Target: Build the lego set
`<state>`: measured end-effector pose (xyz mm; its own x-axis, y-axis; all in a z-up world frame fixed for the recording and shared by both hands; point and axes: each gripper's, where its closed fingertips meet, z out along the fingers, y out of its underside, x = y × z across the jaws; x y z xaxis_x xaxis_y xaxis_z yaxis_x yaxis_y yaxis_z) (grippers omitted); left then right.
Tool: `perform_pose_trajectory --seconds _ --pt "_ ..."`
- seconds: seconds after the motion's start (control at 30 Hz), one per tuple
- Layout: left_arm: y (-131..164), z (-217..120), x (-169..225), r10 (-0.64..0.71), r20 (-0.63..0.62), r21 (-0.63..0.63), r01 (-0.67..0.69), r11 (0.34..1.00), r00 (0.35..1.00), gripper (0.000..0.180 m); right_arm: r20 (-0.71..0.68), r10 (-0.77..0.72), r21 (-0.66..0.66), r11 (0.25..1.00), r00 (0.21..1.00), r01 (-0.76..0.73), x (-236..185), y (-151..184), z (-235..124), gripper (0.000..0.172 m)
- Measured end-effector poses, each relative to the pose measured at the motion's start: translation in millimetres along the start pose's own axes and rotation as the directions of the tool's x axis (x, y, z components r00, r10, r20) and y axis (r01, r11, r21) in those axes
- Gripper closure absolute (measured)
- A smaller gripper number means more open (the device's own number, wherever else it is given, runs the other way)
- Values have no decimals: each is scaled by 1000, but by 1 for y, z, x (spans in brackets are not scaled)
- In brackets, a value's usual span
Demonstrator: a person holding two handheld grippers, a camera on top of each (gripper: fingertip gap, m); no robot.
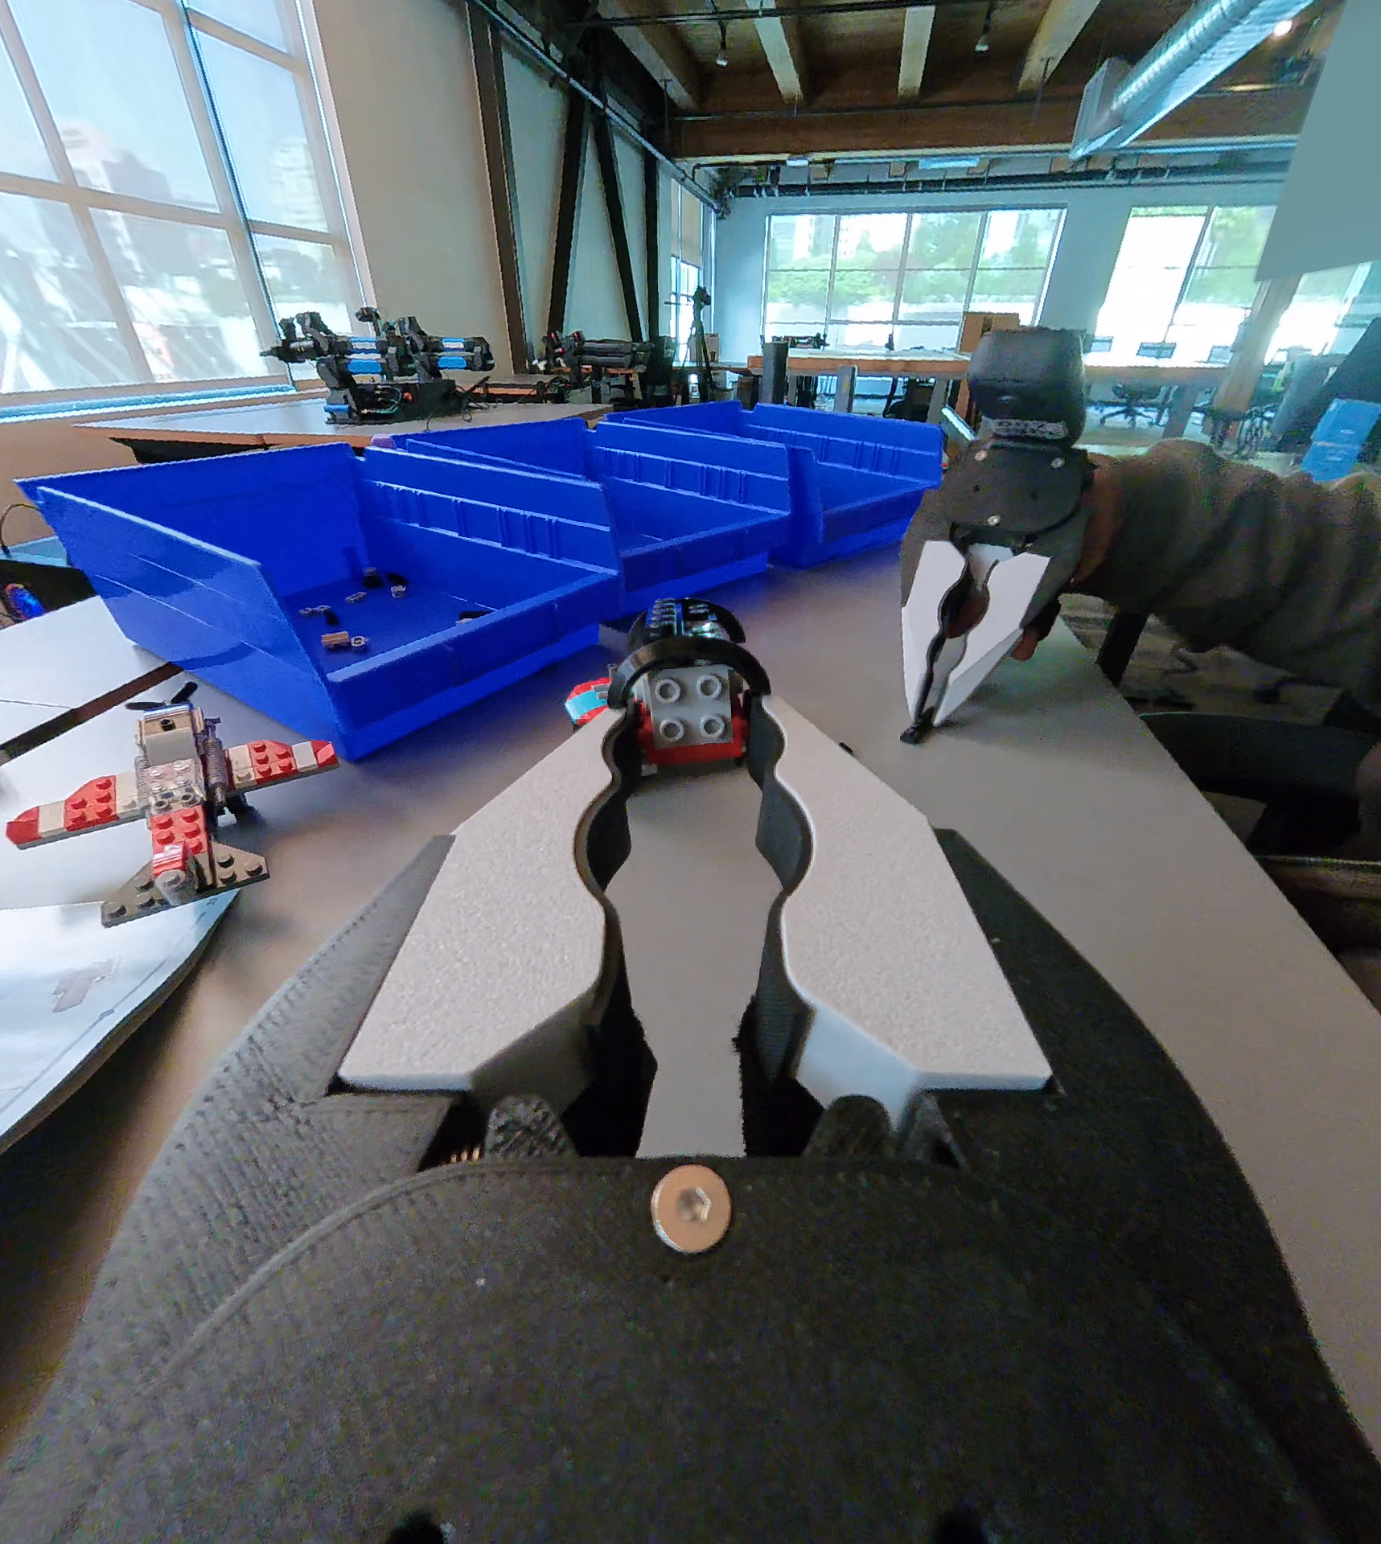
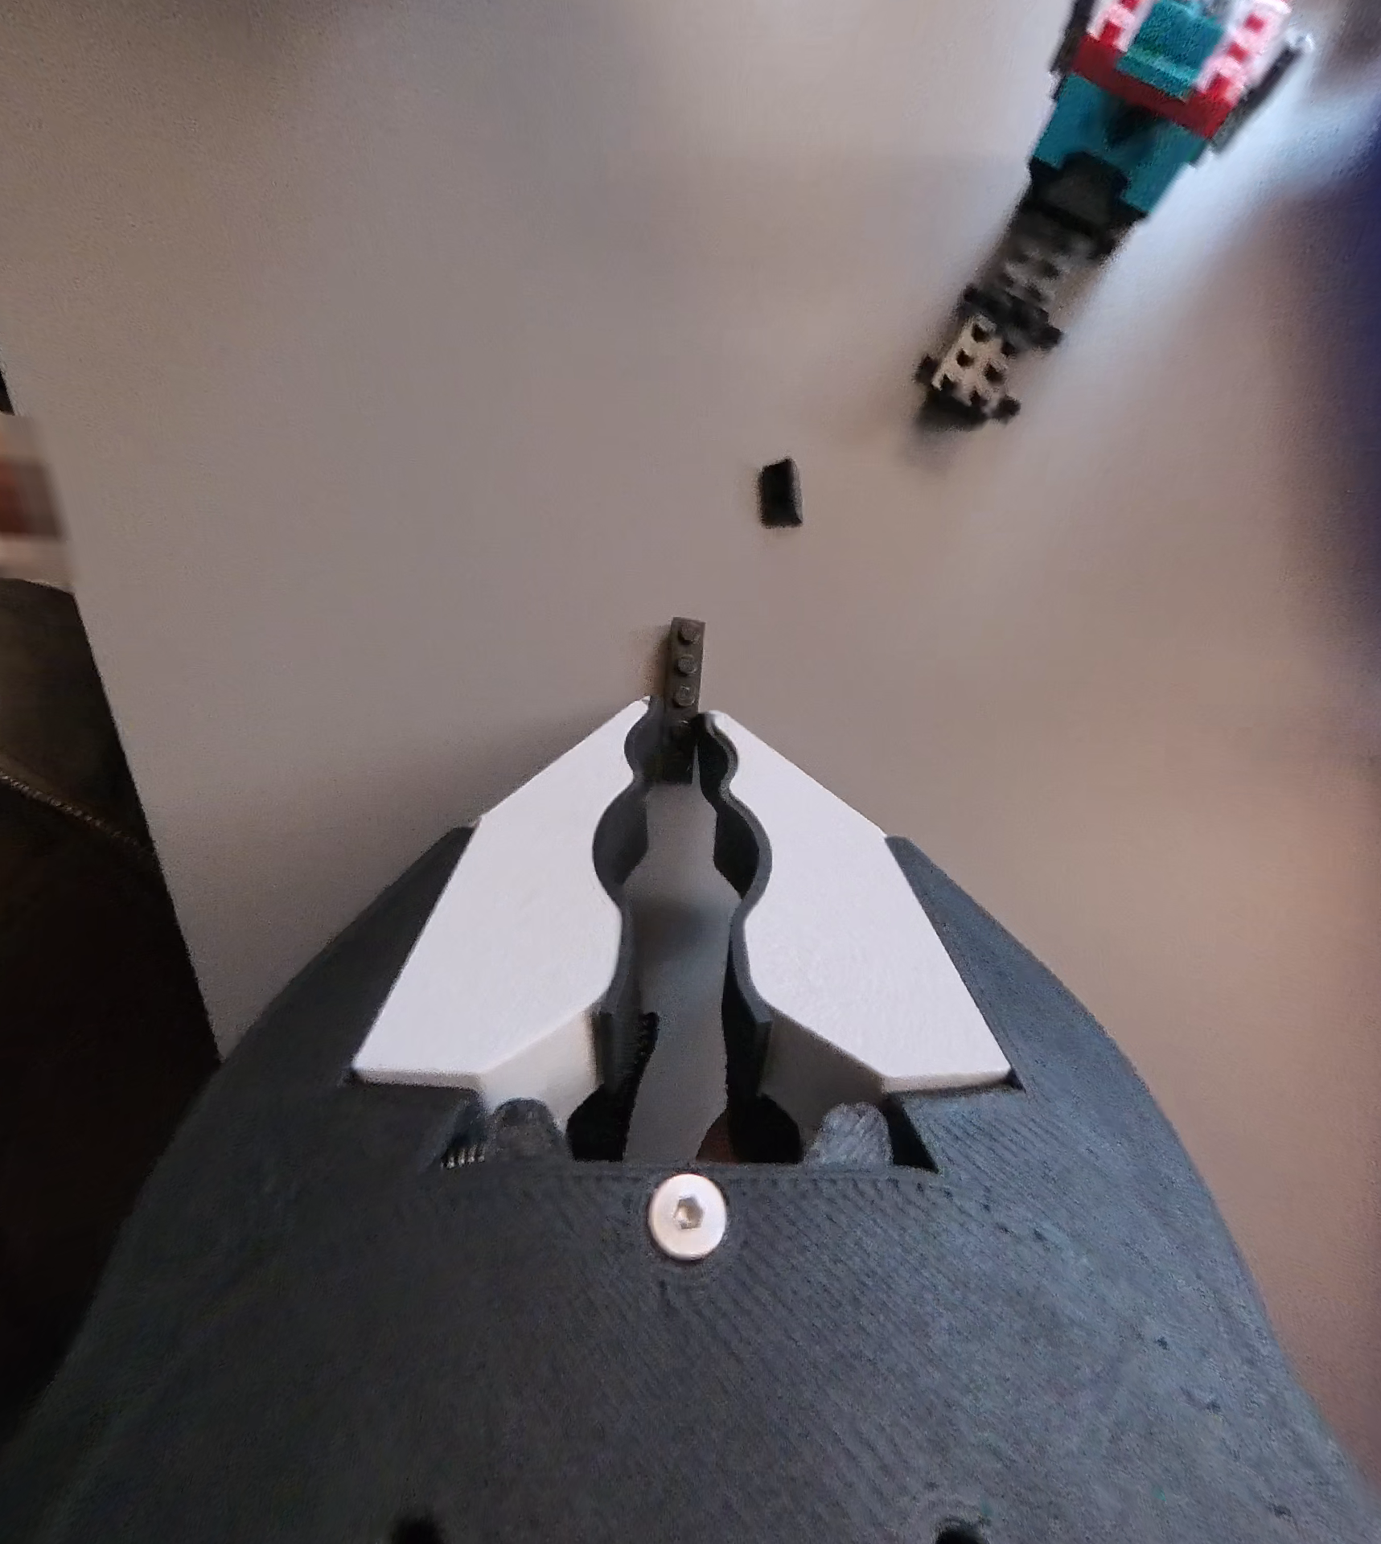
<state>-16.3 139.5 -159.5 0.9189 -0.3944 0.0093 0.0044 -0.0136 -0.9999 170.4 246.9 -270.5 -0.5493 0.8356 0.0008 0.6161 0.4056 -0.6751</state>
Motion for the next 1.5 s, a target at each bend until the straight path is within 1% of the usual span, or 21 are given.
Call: perform_pose_trajectory --seconds 0.07,0.13,0.23,0.3,0.43,0.5,0.57,0.7,0.8,0.87,1.1,1.5 --pt "-1 -1 -1 -15 -1 11 15 1000 1000 155 37 -30 41 999 999 28 -2 -16 3 163" --pt "-2 -2 -1 -29 -11 16 29 999 1000 155 70 -60 128 990 996 50 -1 -43 0 163" --pt "-3 -2 2 -40 -31 20 40 999 999 155 121 -148 281 953 982 109 -2 -104 -10 163" --pt "-3 -1 3 -45 -43 21 45 999 998 155 146 -227 346 924 963 166 -4 -147 -14 163" --pt "-4 -2 4 -54 -55 29 56 998 997 155 204 -354 410 878 913 249 -6 -220 -6 163" --pt "-6 -3 2 -62 -47 44 64 997 997 155 232 -392 411 869 890 276 -5 -246 3 163" --pt "-9 -5 1 -55 -40 67 58 996 998 155 249 -430 387 866 868 318 -4 -261 13 163" --pt "-12 -7 -1 -34 -26 95 36 995 999 155 273 -482 345 857 833 383 -1 -273 27 163" --pt "-13 -8 -3 -31 -11 105 32 994 999 155 291 -493 283 863 820 418 6 -269 37 163" --pt "-13 -8 -4 -31 -5 107 31 994 1000 155 272 -504 248 860 820 447 13 -266 39 163" --pt "-12 -7 -7 -37 8 100 36 994 999 155 250 -520 277 847 817 454 12 -271 37 163" --pt "-12 -6 -6 -34 7 96 33 995 999 155 215 -549 256 830 808 496 5 -272 46 162"
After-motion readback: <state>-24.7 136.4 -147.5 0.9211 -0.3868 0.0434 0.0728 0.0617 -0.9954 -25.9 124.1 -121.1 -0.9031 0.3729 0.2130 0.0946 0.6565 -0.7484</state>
